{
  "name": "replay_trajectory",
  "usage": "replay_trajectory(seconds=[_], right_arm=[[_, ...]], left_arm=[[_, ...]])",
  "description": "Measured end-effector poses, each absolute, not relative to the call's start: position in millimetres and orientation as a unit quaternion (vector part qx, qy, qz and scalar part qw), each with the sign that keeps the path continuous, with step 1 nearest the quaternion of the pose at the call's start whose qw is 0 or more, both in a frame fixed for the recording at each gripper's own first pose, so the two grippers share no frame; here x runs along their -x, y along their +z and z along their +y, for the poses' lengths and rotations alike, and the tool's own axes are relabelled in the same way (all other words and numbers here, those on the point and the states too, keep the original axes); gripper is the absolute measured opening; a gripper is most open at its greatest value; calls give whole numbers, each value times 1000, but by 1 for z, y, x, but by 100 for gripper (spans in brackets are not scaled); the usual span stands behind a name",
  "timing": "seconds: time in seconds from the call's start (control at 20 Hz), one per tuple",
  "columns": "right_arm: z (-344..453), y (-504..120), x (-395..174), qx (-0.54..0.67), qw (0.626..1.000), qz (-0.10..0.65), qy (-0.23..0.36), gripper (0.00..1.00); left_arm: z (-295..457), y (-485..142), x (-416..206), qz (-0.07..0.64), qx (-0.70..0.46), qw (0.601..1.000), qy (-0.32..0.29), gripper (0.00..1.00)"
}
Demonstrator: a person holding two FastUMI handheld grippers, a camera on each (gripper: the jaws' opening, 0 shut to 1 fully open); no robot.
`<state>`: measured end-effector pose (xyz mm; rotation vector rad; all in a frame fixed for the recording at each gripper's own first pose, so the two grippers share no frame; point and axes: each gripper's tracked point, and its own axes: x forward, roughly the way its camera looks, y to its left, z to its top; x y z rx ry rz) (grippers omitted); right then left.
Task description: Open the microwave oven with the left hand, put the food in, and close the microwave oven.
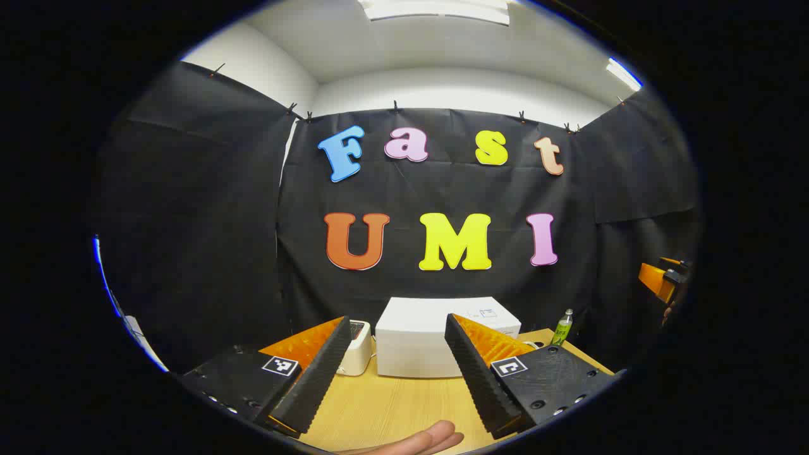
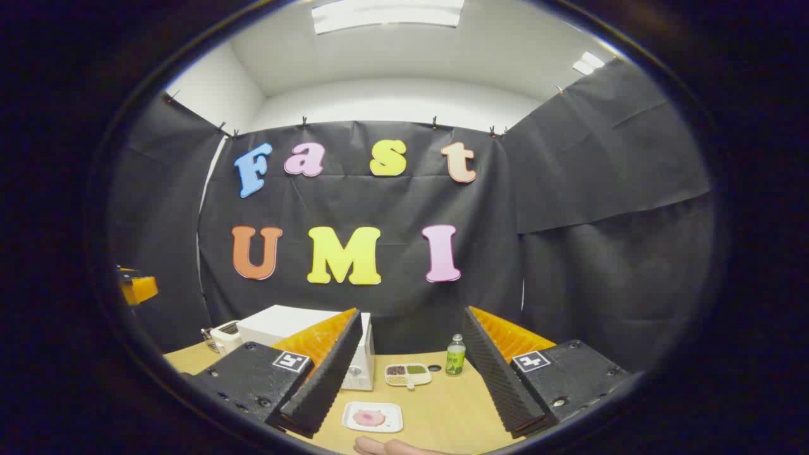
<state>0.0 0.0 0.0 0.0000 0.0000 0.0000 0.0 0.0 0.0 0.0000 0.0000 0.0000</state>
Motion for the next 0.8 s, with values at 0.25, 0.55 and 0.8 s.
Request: replay_trajectory(seconds=[0.25,0.55,0.8], right_arm=[[-10,8,5,0,1000,-5,3,100],[-21,8,5,-5,1000,-7,-2,94],[-30,-4,0,-9,1000,-1,-4,94]], left_arm=[[-2,7,1,-6,-2,1000,0,95],[-15,3,-2,1,5,1000,-10,95],[-30,-8,-19,-4,6,1000,-25,95]])
